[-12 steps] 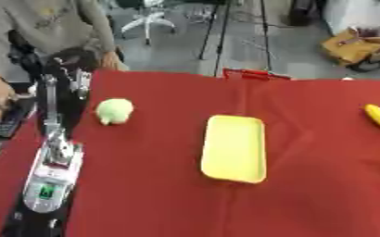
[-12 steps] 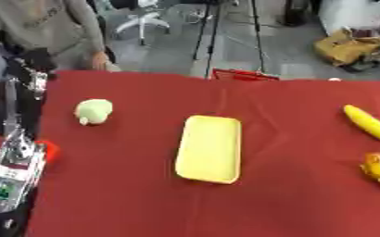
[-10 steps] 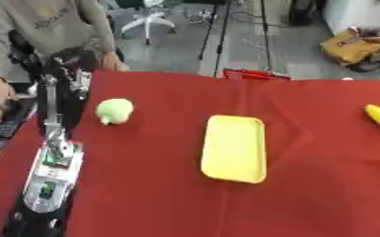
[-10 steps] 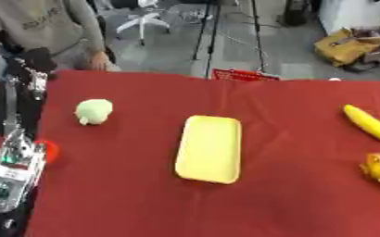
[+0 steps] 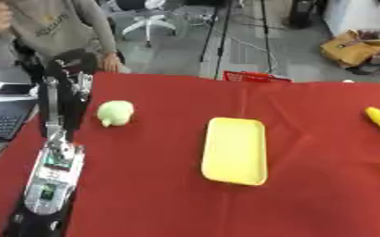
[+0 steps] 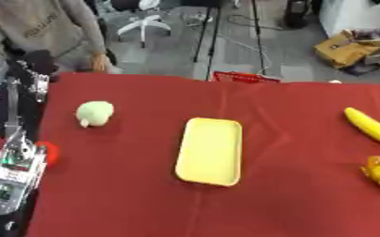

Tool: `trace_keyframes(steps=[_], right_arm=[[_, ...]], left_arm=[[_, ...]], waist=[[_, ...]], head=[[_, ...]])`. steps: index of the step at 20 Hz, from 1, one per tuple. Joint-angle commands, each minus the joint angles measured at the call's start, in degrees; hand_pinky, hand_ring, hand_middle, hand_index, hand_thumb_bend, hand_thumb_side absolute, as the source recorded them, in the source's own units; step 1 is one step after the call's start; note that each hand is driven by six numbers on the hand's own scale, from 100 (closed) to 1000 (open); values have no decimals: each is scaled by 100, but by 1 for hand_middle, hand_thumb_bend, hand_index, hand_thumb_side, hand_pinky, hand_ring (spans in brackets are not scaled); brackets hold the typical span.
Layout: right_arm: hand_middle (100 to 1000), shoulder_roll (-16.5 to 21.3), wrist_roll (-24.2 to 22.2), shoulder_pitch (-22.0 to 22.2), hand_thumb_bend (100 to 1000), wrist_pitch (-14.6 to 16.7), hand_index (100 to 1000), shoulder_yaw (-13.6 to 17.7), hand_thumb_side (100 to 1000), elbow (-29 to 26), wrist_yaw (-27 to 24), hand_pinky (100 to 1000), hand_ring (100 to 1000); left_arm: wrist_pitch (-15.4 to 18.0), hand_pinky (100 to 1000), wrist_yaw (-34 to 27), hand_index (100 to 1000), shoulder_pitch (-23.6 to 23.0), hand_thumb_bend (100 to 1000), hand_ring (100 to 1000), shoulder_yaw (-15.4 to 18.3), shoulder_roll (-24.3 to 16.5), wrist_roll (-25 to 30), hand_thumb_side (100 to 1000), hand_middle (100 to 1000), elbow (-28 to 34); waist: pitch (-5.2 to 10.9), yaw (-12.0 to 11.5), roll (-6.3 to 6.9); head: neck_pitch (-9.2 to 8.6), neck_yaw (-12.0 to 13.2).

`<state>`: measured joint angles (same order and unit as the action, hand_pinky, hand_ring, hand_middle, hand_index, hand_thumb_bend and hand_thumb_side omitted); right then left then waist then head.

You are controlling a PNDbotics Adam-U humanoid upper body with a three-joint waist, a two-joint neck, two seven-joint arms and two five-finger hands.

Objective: Pick up objects on the table and place them in the box.

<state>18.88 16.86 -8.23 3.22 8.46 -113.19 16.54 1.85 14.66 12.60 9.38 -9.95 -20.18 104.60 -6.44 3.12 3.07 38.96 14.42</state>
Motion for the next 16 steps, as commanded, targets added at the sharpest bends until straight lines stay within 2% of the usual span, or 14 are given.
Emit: trace_keyframes(steps=[1, 6, 13, 16], right_arm=[[779, 49, -24, -35, 100, 7, 849, 30, 672, -125, 40, 624, 690], [779, 53, -30, -30, 100, 3, 850, 29, 673, -117, 43, 624, 690], [779, 82, -37, -11, 100, -5, 850, 36, 674, -107, 53, 623, 690], [780, 94, -39, -12, 100, -5, 851, 35, 674, -104, 55, 624, 689]], left_arm=[[-23, 650, 32, 752, 43, 764, 673, 89, -98, -38, 811, 756, 100], [-160, 657, 115, 772, -11, 777, 682, 243, -299, -91, 808, 767, -4], [-788, 663, 616, 771, -283, 794, 682, 577, -1083, 52, 770, 764, -331], [-1037, 681, 875, 782, -444, 823, 689, 588, -1375, 392, 725, 765, -489]], waist=[[-46, 4, 24], [-46, 2, 31], [-28, 7, 70], [-19, 12, 92]], head=[[-49, 20], [-57, 11], [-51, -2], [-66, 10]])
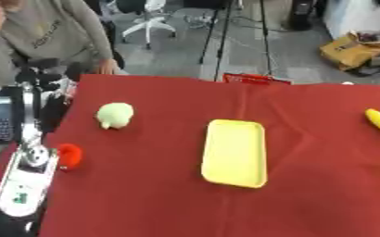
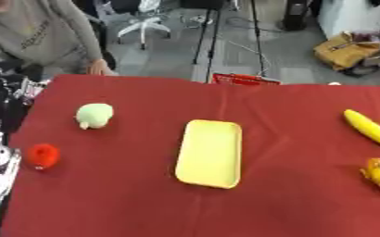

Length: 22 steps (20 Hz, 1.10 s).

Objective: Pick up objects on the table and place them in the box.

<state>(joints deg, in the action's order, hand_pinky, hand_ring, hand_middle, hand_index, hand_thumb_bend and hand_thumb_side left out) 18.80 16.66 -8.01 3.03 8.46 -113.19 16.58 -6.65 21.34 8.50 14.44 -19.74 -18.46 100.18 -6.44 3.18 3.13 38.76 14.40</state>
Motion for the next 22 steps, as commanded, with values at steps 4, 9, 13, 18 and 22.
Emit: trace_keyframes(steps=[4, 9, 13, 18, 22], right_arm=[[780, 122, -22, -30, 100, 14, 851, 34, 674, -100, 51, 624, 689], [779, 122, -29, -26, 100, 17, 851, 28, 675, -97, 44, 624, 689], [780, 111, -34, -29, 100, 20, 851, 24, 675, -93, 33, 624, 688], [779, 102, -50, -31, 100, 27, 851, 14, 675, -87, 24, 624, 688], [779, 101, -47, -31, 100, 28, 851, 18, 675, -87, 20, 624, 688]], left_arm=[[-756, 727, 1125, 818, -186, 825, 718, 34, -781, 1338, 647, 769, -422], [-1291, 754, 2565, 838, -58, 860, 723, 27, -895, 2860, 578, 718, -696], [-1464, 752, 3313, 839, 159, 888, 721, -36, -835, 3299, 556, 712, -841], [-1536, 779, 3558, 866, 435, 902, 748, -163, -733, 3705, 523, 743, -1239], [-1650, 796, 3856, 869, 621, 899, 761, -195, -719, 4164, 494, 748, -1580]], waist=[[-4, 19, 103], [8, 33, 99], [18, 44, 90], [24, 56, 76], [26, 66, 70]], head=[[-43, 24], [-46, 38], [-56, 57], [-57, 70], [-61, 77]])
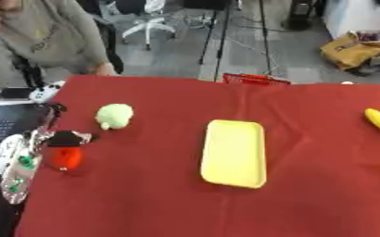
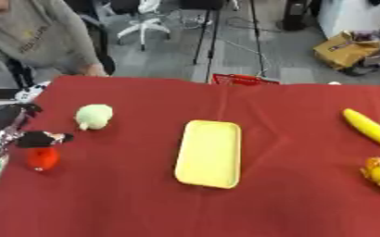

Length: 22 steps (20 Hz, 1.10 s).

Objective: Pick up objects on the table and place them in the box.

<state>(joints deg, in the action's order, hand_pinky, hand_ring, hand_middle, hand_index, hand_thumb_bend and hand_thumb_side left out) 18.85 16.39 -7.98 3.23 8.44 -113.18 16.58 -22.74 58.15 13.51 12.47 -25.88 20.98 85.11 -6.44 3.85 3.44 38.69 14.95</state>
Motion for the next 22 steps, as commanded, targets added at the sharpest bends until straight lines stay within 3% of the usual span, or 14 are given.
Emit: trace_keyframes(steps=[1, 6, 16, 22], right_arm=[[779, 94, -19, -35, 100, 7, 851, 20, 674, -87, 18, 624, 688], [779, 88, -25, -35, 100, 10, 851, 17, 674, -85, 19, 624, 687], [779, 89, -23, -36, 100, 9, 851, 23, 675, -85, 20, 624, 687], [779, 87, -18, -36, 100, 7, 851, 30, 675, -85, 25, 624, 687]], left_arm=[[-93, 811, 269, 865, 148, 885, 772, -3, -105, 362, 456, 746, -183], [-245, 810, 667, 861, 254, 877, 772, 23, -85, 833, 455, 744, -400], [-667, 792, 900, 845, 82, 877, 756, 187, 2, 824, 453, 713, -427], [-779, 788, 926, 841, 65, 886, 753, 231, 17, 716, 457, 709, -473]], waist=[[25, 2, 38], [24, 2, 36], [22, -14, 34], [15, -17, 35]], head=[[-51, 31], [-47, 36], [-62, 64], [-77, 338]])
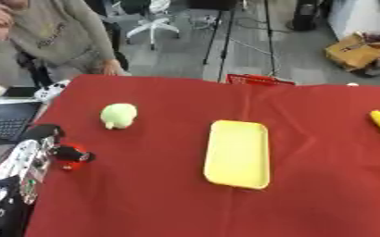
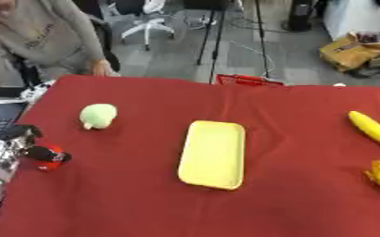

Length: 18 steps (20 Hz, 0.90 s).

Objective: Pick up objects on the table and place them in the box.

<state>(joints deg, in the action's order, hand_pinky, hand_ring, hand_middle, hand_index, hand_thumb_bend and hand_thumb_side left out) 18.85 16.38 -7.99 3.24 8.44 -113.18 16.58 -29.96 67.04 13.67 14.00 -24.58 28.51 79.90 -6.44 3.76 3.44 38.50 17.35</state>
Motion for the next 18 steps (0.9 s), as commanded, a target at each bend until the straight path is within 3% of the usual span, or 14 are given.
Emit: trace_keyframes(steps=[1, 8, 12, 18], right_arm=[[779, 87, -17, -36, 100, 6, 851, 30, 674, -85, 25, 624, 687], [779, 88, -15, -34, 100, 5, 851, 33, 675, -85, 26, 624, 687], [779, 84, -17, -36, 100, 5, 851, 32, 674, -81, 25, 624, 686], [779, 85, -19, -36, 100, 7, 851, 33, 675, -77, 23, 624, 686]], left_arm=[[-68, 787, 46, 839, 49, 884, 751, 80, -111, -48, 456, 706, 44], [-102, 785, 92, 829, 35, 851, 742, 65, -105, 12, 446, 686, -14], [-77, 784, 125, 760, 34, 798, 703, 33, -95, 166, 424, 600, -69], [-45, 784, 286, 712, 32, 784, 693, 36, -84, 494, 420, 573, -122]], waist=[[13, -8, 37], [12, 3, 41], [13, 14, 42], [12, 17, 42]], head=[[-62, 134], [-56, 188], [-53, 162], [-69, 133]])
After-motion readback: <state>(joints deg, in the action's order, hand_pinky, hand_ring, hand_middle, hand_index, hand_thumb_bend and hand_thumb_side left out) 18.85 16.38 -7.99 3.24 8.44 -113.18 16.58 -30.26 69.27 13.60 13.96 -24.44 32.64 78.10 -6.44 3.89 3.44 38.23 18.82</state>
